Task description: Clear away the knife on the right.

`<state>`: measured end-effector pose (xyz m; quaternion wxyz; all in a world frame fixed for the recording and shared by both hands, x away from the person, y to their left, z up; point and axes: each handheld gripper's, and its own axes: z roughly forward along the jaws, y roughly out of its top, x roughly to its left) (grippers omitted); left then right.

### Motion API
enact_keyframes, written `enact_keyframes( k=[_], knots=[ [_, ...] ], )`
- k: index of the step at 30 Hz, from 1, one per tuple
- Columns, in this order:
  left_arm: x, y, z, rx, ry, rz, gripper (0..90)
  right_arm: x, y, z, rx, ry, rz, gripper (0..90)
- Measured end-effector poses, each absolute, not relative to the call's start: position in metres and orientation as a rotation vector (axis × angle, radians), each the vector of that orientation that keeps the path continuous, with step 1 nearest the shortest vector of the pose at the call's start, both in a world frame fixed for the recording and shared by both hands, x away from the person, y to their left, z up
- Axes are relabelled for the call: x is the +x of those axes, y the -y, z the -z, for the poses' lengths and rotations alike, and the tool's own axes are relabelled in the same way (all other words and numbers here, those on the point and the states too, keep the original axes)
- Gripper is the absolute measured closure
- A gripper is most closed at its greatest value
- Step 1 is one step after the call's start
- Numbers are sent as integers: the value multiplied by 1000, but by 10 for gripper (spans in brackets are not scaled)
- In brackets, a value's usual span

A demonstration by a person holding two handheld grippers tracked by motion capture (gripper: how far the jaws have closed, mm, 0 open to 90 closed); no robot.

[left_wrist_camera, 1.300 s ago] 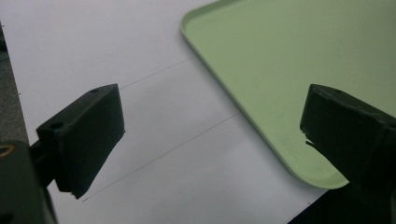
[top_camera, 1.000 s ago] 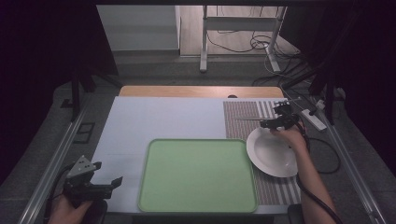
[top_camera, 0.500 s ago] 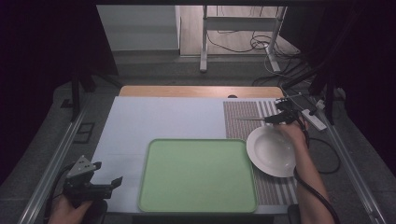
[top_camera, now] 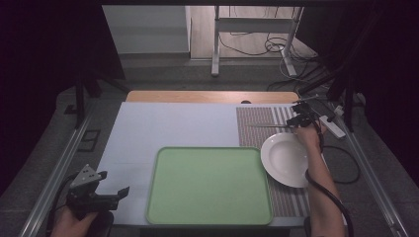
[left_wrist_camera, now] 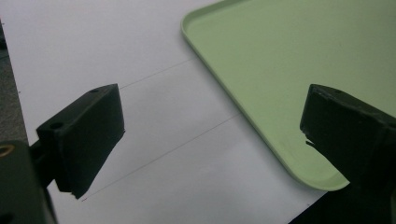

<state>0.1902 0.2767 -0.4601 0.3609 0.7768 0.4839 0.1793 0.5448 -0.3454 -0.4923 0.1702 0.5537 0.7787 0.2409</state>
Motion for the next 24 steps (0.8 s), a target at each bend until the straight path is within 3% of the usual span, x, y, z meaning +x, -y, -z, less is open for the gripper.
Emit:
enact_keyframes(
  k=[8,24],
  knots=[
    [190,-278,460,2000,-1246,-463,65,554,345,499,1574,-2167,-585,900],
    [190,-276,460,2008,-1240,-469,66,520,370,490,1662,-2351,-540,900]
  ],
)
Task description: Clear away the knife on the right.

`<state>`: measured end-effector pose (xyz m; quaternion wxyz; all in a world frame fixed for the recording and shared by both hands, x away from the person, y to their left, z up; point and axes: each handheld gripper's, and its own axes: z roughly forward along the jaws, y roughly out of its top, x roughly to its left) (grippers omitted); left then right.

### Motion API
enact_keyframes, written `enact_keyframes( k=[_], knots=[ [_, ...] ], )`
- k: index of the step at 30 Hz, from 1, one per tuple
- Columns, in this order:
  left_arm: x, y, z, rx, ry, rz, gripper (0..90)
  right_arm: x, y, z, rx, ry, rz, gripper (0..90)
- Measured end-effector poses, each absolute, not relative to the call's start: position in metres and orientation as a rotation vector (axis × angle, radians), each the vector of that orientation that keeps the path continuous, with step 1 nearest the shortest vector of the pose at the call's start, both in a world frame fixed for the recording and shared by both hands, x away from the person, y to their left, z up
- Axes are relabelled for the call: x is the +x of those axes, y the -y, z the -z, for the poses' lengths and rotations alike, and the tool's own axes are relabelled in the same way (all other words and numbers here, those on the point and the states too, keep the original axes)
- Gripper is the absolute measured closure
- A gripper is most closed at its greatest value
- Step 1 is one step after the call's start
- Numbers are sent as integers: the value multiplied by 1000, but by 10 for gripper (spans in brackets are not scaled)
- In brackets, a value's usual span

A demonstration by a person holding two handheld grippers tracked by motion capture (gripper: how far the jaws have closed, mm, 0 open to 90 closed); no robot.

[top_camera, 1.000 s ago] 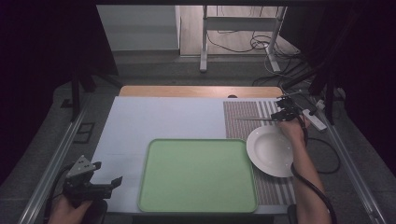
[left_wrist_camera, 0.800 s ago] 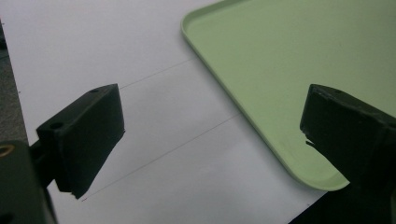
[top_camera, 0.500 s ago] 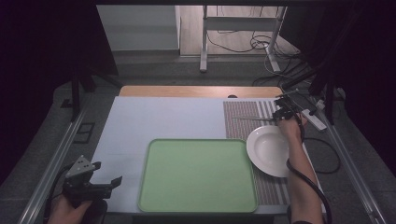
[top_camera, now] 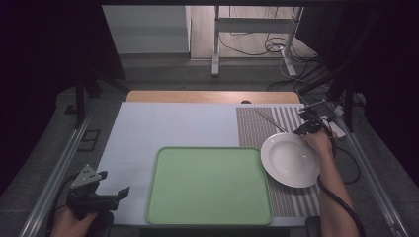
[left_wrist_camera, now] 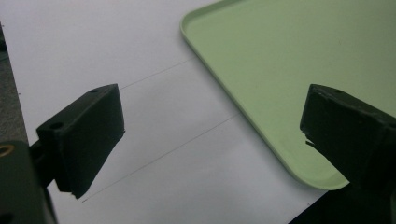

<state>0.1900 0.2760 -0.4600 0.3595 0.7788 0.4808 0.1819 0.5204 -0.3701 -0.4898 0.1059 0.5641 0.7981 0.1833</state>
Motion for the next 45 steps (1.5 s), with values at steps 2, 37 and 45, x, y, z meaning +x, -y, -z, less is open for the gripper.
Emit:
enact_keyframes(
  k=[2,37,45],
  knots=[
    [190,-276,460,2003,-1240,-465,65,520,370,490,1664,-2353,-540,900],
    [190,-277,460,2000,-1240,-463,65,548,329,503,1626,-2367,-507,40],
    [190,-276,460,2006,-1240,-467,65,546,329,494,1524,-2418,-452,437]
  ],
)
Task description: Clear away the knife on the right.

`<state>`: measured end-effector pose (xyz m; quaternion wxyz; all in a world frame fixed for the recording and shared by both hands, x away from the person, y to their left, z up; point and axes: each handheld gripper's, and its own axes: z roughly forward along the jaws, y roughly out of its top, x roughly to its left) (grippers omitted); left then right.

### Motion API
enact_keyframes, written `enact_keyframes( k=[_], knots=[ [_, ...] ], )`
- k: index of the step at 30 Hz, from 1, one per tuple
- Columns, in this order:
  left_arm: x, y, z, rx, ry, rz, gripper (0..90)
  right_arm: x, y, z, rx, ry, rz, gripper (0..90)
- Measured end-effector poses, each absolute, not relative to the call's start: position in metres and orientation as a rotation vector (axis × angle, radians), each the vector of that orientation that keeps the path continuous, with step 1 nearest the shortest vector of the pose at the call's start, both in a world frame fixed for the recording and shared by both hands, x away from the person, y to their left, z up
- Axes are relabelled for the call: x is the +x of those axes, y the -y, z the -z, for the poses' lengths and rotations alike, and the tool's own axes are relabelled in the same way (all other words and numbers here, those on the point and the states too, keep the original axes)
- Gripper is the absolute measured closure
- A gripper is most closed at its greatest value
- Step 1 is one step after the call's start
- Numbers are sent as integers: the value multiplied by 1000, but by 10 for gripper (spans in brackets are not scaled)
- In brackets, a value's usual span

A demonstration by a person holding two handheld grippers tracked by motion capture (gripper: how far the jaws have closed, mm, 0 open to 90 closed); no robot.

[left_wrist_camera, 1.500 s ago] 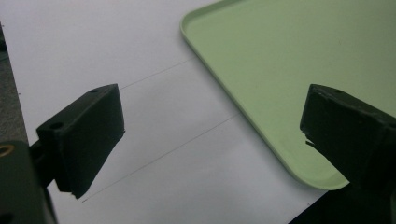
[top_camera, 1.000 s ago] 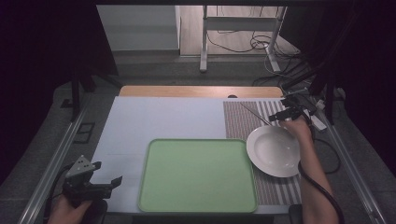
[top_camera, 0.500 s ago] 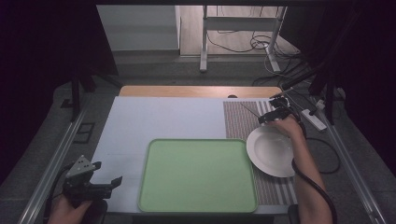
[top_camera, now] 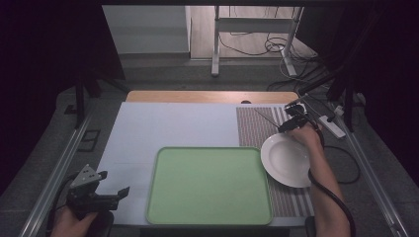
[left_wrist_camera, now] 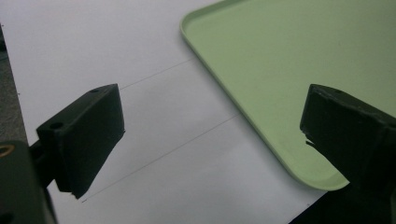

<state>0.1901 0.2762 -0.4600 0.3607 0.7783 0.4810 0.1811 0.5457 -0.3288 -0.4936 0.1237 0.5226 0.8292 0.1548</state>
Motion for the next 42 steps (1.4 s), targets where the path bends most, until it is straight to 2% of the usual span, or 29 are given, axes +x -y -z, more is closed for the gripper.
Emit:
enact_keyframes(
  k=[2,4,5,8,18,28,42],
  knots=[
    [190,-276,460,2006,-1239,-467,65,545,327,492,1488,-2447,-447,541],
    [190,-276,460,2007,-1238,-467,66,545,327,490,1477,-2473,-457,700],
    [190,-276,460,2005,-1238,-467,66,544,326,490,1460,-2491,-452,748],
    [190,-276,460,2006,-1238,-467,66,544,326,490,1430,-2516,-466,801],
    [190,-277,460,2002,-1235,-470,65,546,329,488,1372,-2538,-458,806],
    [190,-277,460,2001,-1235,-470,66,543,349,479,1351,-2481,-507,807],
    [190,-276,460,2003,-1236,-474,66,528,363,453,1420,-2437,-698,806]
  ],
)
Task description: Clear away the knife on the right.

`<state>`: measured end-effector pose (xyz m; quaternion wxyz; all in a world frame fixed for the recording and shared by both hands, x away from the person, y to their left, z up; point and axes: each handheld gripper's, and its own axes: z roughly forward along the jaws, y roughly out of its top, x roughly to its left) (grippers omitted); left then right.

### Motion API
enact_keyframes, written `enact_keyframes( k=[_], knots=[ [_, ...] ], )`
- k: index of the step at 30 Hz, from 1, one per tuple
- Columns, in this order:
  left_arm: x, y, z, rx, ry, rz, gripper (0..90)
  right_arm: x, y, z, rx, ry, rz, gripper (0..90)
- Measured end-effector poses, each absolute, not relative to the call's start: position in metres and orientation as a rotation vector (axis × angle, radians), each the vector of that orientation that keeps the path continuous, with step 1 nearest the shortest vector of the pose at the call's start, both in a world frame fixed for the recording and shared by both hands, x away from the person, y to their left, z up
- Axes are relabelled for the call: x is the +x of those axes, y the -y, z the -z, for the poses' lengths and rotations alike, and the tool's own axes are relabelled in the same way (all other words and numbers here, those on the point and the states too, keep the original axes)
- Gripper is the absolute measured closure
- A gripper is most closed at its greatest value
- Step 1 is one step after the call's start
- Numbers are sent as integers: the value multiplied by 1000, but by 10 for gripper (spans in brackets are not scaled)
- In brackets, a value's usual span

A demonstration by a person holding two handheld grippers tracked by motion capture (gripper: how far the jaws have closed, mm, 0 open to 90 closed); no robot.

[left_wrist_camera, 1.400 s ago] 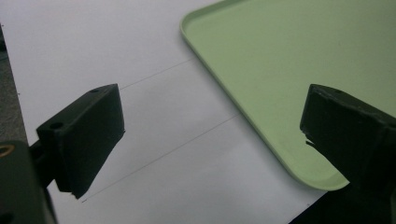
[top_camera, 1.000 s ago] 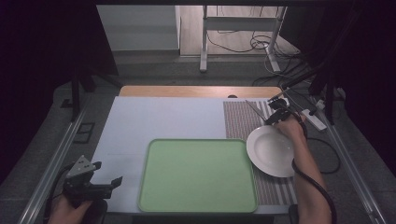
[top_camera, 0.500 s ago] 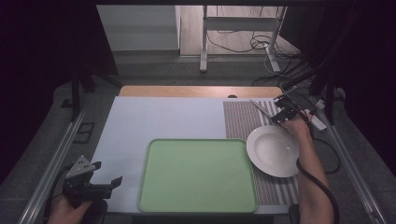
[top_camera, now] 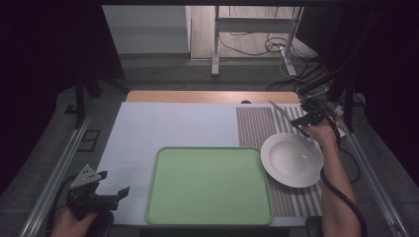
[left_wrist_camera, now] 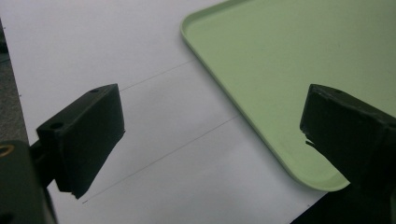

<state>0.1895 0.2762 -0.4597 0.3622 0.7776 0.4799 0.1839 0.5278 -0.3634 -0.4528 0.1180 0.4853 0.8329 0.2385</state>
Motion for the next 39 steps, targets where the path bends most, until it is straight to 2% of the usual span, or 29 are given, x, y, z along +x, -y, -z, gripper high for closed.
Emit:
enact_keyframes(
  k=[14,39],
  knots=[
    [189,-277,460,1997,-1234,-470,65,489,316,443,1285,-2512,-764,805],
    [189,-276,460,2002,-1229,-474,66,400,262,456,1096,-2682,-821,805]
  ],
)
